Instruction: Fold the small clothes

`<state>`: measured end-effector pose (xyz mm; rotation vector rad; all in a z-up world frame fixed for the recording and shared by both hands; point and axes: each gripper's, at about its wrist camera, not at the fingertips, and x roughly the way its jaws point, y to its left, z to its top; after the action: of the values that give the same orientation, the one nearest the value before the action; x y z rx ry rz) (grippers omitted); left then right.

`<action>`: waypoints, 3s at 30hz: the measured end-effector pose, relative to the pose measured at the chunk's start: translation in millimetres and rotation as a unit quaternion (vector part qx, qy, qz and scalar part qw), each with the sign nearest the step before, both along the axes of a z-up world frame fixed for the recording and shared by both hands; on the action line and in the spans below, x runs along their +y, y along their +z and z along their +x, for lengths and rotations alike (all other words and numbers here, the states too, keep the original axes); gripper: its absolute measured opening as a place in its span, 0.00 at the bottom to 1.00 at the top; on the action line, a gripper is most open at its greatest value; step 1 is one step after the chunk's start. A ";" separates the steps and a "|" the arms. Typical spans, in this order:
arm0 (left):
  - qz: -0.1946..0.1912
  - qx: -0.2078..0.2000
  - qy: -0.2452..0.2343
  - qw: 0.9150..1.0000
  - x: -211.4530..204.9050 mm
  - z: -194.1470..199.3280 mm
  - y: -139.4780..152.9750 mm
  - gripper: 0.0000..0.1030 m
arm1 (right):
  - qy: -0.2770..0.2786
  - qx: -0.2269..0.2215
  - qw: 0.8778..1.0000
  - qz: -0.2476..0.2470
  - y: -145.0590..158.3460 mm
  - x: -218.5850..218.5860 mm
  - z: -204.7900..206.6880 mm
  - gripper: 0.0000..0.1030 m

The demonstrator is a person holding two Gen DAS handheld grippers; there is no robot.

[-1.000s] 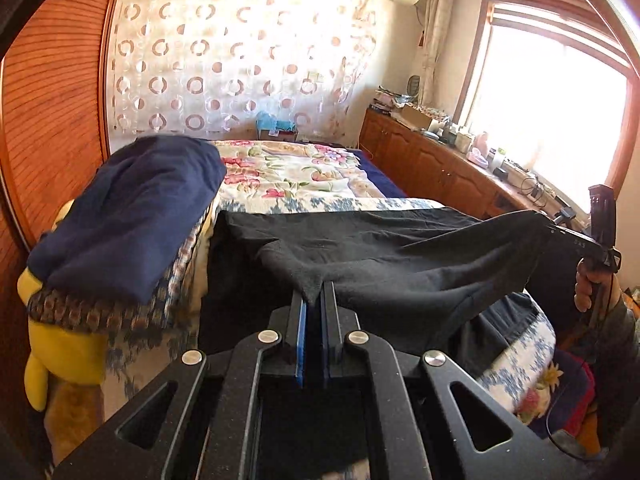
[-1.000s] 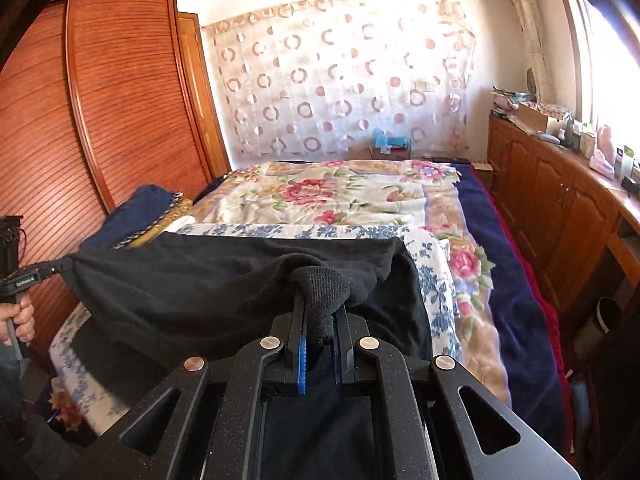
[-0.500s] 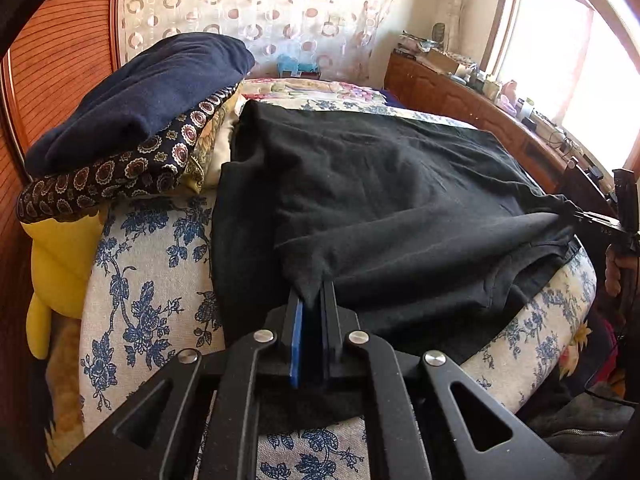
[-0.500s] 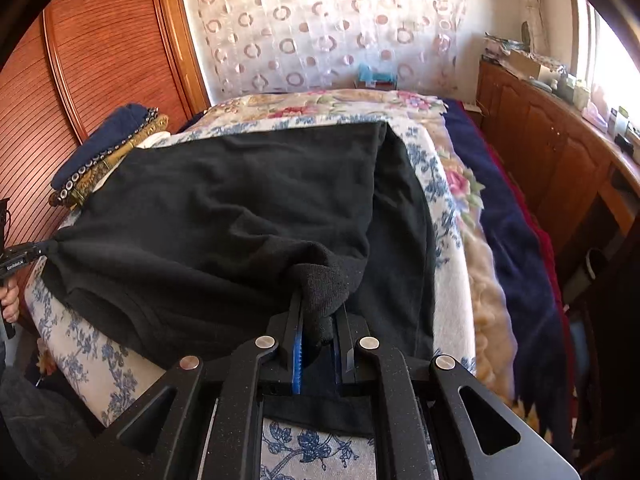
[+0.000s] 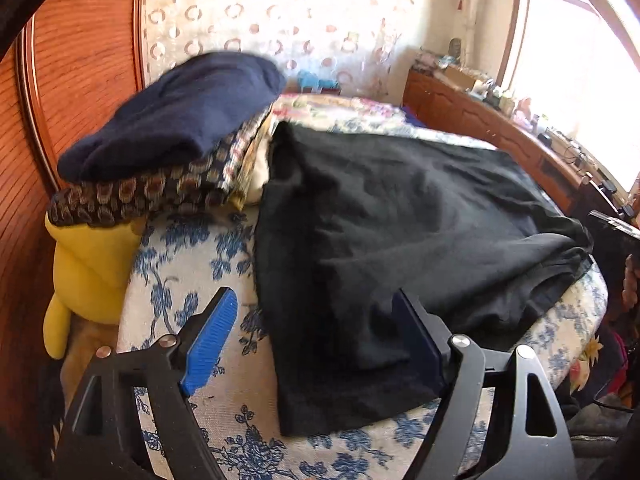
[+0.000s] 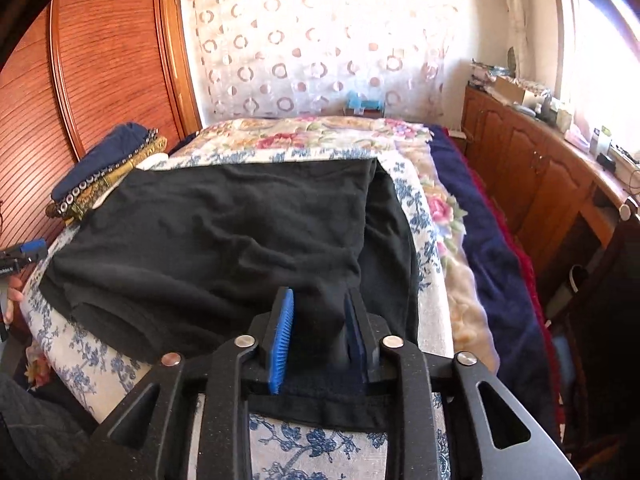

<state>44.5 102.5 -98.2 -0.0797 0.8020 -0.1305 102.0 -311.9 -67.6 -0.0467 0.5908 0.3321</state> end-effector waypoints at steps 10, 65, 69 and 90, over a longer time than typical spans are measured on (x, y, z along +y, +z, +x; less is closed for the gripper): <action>-0.001 0.025 0.017 1.000 0.7 3.5 -18.7 0.78 | 0.032 -0.001 0.999 0.005 -13.9 31.2 6.3 0.60; -0.055 -0.100 -0.231 0.966 -201.5 75.8 125.4 0.08 | 0.031 0.009 0.998 0.058 -55.4 8.5 -8.2 0.65; -0.048 -0.103 -0.269 0.956 -240.2 81.5 138.6 0.08 | 0.022 0.005 0.998 0.066 -59.7 0.0 -12.6 0.65; -0.014 -0.092 -0.326 0.941 -317.5 88.1 133.6 0.45 | -0.010 -0.004 0.997 0.081 -57.0 -33.1 -28.8 0.65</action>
<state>132.5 -214.9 35.3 0.1743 0.6135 -0.7684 73.1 -345.0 -124.6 0.1136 0.5538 0.3596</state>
